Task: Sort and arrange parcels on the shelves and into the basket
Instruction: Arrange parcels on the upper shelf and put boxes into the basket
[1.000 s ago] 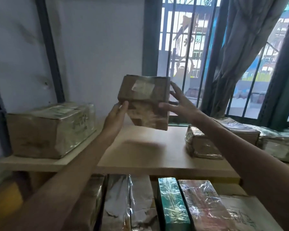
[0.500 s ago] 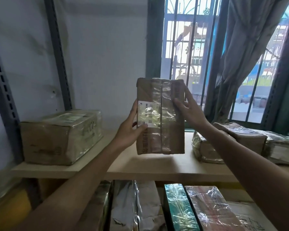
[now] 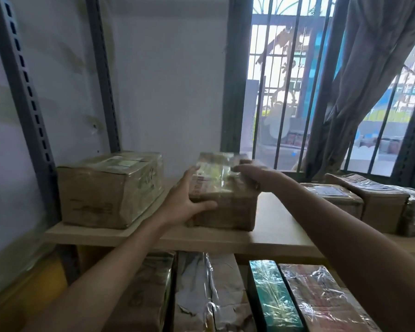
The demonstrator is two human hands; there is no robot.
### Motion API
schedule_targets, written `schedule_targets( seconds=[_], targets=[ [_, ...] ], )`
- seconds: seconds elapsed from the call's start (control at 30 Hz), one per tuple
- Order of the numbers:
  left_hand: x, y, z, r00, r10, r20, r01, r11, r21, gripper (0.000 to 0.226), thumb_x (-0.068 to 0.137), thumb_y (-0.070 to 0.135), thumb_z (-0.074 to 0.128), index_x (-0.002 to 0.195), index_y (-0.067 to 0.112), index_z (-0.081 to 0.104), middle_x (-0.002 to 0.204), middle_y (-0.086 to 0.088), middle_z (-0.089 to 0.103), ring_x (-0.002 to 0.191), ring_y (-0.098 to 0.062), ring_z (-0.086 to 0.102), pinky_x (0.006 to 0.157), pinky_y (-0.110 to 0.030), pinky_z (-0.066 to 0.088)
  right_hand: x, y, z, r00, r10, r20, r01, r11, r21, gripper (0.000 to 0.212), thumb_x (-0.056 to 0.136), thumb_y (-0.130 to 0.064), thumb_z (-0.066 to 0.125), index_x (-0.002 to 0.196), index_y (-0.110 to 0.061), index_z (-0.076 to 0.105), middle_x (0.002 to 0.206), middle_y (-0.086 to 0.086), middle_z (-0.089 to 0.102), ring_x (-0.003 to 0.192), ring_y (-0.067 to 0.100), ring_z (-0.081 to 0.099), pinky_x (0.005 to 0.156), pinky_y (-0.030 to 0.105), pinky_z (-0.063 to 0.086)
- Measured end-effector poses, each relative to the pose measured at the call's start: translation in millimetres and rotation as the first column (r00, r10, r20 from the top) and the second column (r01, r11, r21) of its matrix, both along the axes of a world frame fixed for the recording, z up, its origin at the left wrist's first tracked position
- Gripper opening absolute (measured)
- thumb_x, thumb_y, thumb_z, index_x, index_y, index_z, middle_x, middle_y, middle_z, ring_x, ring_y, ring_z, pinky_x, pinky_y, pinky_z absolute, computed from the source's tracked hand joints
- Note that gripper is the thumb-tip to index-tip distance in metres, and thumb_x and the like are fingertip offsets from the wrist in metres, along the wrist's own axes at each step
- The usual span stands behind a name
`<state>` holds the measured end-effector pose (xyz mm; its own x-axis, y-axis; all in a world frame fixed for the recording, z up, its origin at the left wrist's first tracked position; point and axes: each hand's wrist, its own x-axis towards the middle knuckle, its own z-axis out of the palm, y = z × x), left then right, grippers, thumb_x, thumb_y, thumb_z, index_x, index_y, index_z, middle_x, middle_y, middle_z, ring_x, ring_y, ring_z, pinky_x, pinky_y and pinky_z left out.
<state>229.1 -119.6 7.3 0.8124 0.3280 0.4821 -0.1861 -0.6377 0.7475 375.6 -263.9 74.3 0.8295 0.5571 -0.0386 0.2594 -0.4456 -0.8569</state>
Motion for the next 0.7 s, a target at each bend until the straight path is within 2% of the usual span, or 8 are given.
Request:
schedule_targets(
  seconds=[0.1, 0.2, 0.3, 0.43, 0.5, 0.57, 0.63, 0.7],
  targets=[
    [-10, 19, -6, 0.994, 0.109, -0.021, -0.109, 0.994, 0.001, 0.055, 0.070, 0.038, 0.075, 0.120, 0.028, 0.055, 0.118, 0.003, 0.057, 0.101, -0.012, 0.053, 0.083, -0.029, 0.049, -7, 6, -19, 0.989, 0.132, -0.063, -0.137, 0.987, -0.078, 0.033, 0.089, -0.034, 0.060, 0.116, -0.015, 0.057, 0.091, 0.011, 0.050, 0.056, 0.023, 0.050, 0.051, 0.039, 0.056],
    [-18, 22, -8, 0.991, 0.132, 0.018, -0.132, 0.990, 0.046, 0.047, 0.074, 0.030, 0.073, 0.118, 0.024, 0.057, 0.111, 0.005, 0.054, 0.094, -0.009, 0.051, 0.075, -0.023, 0.048, -8, 16, -26, 0.998, 0.062, -0.019, -0.062, 0.998, 0.032, 0.034, 0.085, -0.035, 0.065, 0.114, -0.019, 0.061, 0.097, 0.008, 0.058, 0.073, 0.026, 0.057, 0.053, 0.039, 0.056],
    [-25, 22, -5, 0.964, 0.255, 0.082, -0.266, 0.944, 0.195, 0.048, 0.075, 0.028, 0.073, 0.120, 0.017, 0.059, 0.115, -0.003, 0.060, 0.098, -0.012, 0.051, 0.079, -0.021, 0.040, -9, 31, -28, 0.998, -0.046, 0.040, 0.042, 0.995, 0.091, 0.041, 0.078, -0.035, 0.072, 0.115, -0.018, 0.064, 0.105, 0.007, 0.061, 0.092, 0.025, 0.063, 0.056, 0.039, 0.057],
    [-32, 27, -1, 0.929, 0.362, 0.079, -0.368, 0.875, 0.315, 0.048, 0.081, 0.027, 0.067, 0.125, 0.011, 0.054, 0.133, -0.010, 0.049, 0.121, -0.022, 0.044, 0.096, -0.025, 0.032, -17, 49, -33, 0.995, -0.086, 0.045, 0.079, 0.986, 0.148, 0.038, 0.081, -0.034, 0.068, 0.116, -0.019, 0.064, 0.108, 0.007, 0.061, 0.100, 0.027, 0.063, 0.052, 0.036, 0.056],
    [-34, 28, 1, 0.919, 0.391, 0.050, -0.380, 0.846, 0.374, 0.050, 0.083, 0.027, 0.065, 0.127, 0.009, 0.050, 0.140, -0.009, 0.043, 0.130, -0.023, 0.035, 0.105, -0.028, 0.025, -18, 53, -38, 0.999, -0.037, -0.024, 0.042, 0.976, 0.212, 0.037, 0.087, -0.036, 0.058, 0.121, -0.021, 0.060, 0.116, 0.008, 0.061, 0.106, 0.028, 0.060, 0.059, 0.034, 0.055],
    [-35, 27, 4, 0.912, 0.409, 0.034, -0.380, 0.811, 0.445, 0.051, 0.082, 0.029, 0.065, 0.127, 0.009, 0.050, 0.137, -0.006, 0.046, 0.130, -0.022, 0.034, 0.105, -0.027, 0.024, -18, 52, -44, 0.992, 0.061, -0.115, -0.028, 0.963, 0.268, 0.041, 0.090, -0.040, 0.052, 0.126, -0.021, 0.055, 0.125, 0.011, 0.058, 0.113, 0.030, 0.056, 0.077, 0.037, 0.053],
    [-34, 24, 6, 0.904, 0.425, 0.047, -0.390, 0.774, 0.500, 0.050, 0.080, 0.032, 0.064, 0.124, 0.012, 0.051, 0.133, -0.004, 0.050, 0.129, -0.022, 0.034, 0.105, -0.029, 0.024, -17, 48, -49, 0.988, 0.124, -0.095, -0.093, 0.956, 0.278, 0.045, 0.092, -0.043, 0.050, 0.131, -0.022, 0.050, 0.133, 0.008, 0.054, 0.118, 0.029, 0.053, 0.093, 0.041, 0.048],
    [-29, 16, 10, 0.908, 0.410, 0.085, -0.394, 0.768, 0.504, 0.047, 0.081, 0.033, 0.062, 0.122, 0.015, 0.052, 0.133, -0.004, 0.050, 0.130, -0.023, 0.033, 0.106, -0.033, 0.024, -12, 39, -48, 0.993, 0.119, -0.012, -0.111, 0.953, 0.281, 0.052, 0.091, -0.044, 0.051, 0.137, -0.020, 0.045, 0.136, 0.005, 0.051, 0.120, 0.026, 0.051, 0.095, 0.040, 0.045]
  ],
)
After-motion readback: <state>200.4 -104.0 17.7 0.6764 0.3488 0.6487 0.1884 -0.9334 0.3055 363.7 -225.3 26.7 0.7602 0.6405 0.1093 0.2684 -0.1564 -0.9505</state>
